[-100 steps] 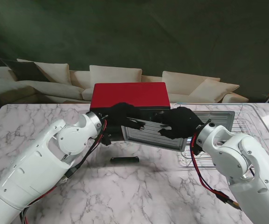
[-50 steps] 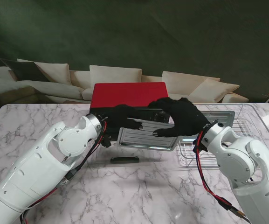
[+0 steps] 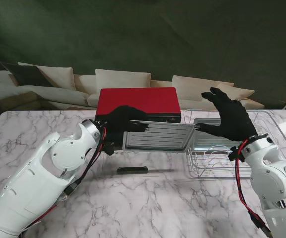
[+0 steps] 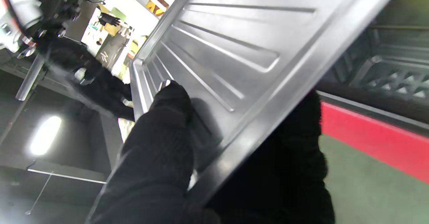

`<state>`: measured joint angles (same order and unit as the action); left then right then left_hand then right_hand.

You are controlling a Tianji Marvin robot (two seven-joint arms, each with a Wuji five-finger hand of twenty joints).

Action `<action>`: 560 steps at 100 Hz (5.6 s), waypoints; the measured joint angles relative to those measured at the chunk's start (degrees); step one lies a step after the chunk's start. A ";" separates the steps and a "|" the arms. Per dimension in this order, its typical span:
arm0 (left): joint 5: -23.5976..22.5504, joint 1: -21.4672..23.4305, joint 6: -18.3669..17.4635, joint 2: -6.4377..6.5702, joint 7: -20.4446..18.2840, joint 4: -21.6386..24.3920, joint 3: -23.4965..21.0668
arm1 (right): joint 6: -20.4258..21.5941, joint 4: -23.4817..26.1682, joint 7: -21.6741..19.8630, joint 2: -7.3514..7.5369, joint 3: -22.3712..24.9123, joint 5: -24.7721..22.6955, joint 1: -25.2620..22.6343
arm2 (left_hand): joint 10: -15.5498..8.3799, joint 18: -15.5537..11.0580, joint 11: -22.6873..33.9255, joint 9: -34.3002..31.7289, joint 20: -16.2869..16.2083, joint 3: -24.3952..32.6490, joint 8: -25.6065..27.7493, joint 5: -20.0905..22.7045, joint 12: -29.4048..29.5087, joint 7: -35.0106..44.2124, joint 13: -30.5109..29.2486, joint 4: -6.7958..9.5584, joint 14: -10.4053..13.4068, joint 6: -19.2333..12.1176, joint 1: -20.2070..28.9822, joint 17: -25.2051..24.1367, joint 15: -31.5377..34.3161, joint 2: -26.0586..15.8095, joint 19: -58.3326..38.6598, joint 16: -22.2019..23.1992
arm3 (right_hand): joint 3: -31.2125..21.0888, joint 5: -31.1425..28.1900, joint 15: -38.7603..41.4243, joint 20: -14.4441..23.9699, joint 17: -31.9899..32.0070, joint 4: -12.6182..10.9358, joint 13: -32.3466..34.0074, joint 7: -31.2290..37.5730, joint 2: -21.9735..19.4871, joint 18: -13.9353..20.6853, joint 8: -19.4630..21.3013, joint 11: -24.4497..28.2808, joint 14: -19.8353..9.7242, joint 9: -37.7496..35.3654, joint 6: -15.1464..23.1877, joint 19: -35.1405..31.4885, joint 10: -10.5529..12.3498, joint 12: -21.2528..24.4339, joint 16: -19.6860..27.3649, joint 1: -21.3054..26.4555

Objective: Slide the trays into the oven

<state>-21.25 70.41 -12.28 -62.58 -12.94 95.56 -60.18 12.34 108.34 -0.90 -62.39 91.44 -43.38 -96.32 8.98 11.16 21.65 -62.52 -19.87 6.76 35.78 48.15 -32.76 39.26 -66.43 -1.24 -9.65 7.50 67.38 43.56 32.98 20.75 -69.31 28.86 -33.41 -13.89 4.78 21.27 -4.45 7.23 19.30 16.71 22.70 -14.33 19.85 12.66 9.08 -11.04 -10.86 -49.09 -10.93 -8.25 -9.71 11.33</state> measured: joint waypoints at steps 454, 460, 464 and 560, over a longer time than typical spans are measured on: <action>-0.58 7.92 3.46 1.02 -4.10 5.83 -17.92 | -37.83 8.34 9.98 -7.29 -11.56 57.92 -9.29 | 1.42 8.31 -13.66 30.03 -2.08 -6.36 -9.48 -16.28 16.85 -27.78 40.46 2.37 -6.12 0.68 -19.71 -38.97 -22.02 -13.48 37.54 -7.63 | -27.18 -34.25 49.85 11.76 -55.56 10.44 51.08 26.55 16.18 -6.41 13.29 35.45 2.88 -48.67 11.16 -37.25 -0.72 -31.76 -23.59 33.92; -0.57 8.10 3.64 1.29 -4.70 5.86 -18.93 | -40.05 8.07 10.88 -7.62 -12.80 58.37 -8.70 | 1.41 8.31 -13.57 29.07 -2.50 -6.36 -9.34 -14.86 16.70 -27.75 39.10 2.37 -6.12 0.69 -19.42 -38.91 -21.75 -13.57 37.16 -7.53 | -27.18 -34.26 49.89 11.76 -55.56 10.44 51.08 26.55 16.18 -6.42 13.31 35.45 2.86 -48.67 11.08 -37.25 -0.72 -31.76 -23.59 33.92; -0.58 8.19 3.80 1.44 -4.87 5.86 -19.39 | -41.13 7.71 11.54 -7.85 -13.68 58.70 -8.29 | 1.41 8.31 -12.33 28.75 -2.89 -6.36 -9.18 -14.70 16.11 -27.66 38.87 2.37 -6.11 0.69 -19.18 -38.91 -21.48 -14.22 36.45 -6.95 | -27.18 -34.26 49.91 11.76 -55.57 10.44 51.08 26.55 16.18 -6.42 13.32 35.46 2.84 -48.66 10.91 -37.25 -0.72 -31.76 -23.59 33.92; -3.33 4.30 7.17 2.20 -7.82 3.18 -18.75 | -48.89 -6.78 25.46 -15.37 -26.84 71.49 2.99 | 1.39 8.31 -12.18 27.40 -4.25 -6.40 -8.40 -13.57 14.72 -26.66 38.18 2.37 -5.91 0.69 -19.16 -38.91 -21.23 -17.14 35.21 -5.59 | -27.13 -34.26 50.45 11.76 -55.58 10.45 51.08 26.73 16.12 -6.42 13.48 35.51 2.45 -48.57 10.80 -37.25 -0.72 -31.76 -23.63 33.91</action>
<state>-24.59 74.72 -5.11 -60.38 -20.77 98.74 -78.94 -36.55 101.56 24.56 -77.76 64.59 28.10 -93.33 10.37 19.47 9.48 -35.11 -24.12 0.36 27.39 34.58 -18.04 12.61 -28.25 1.13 -15.55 8.19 48.22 4.65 11.75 3.61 -34.10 23.27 -60.54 -48.16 55.23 33.02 -60.04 17.69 70.38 43.45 38.82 -20.75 33.33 48.17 11.53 -59.61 -0.06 -86.35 -11.65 -40.01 -33.34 45.23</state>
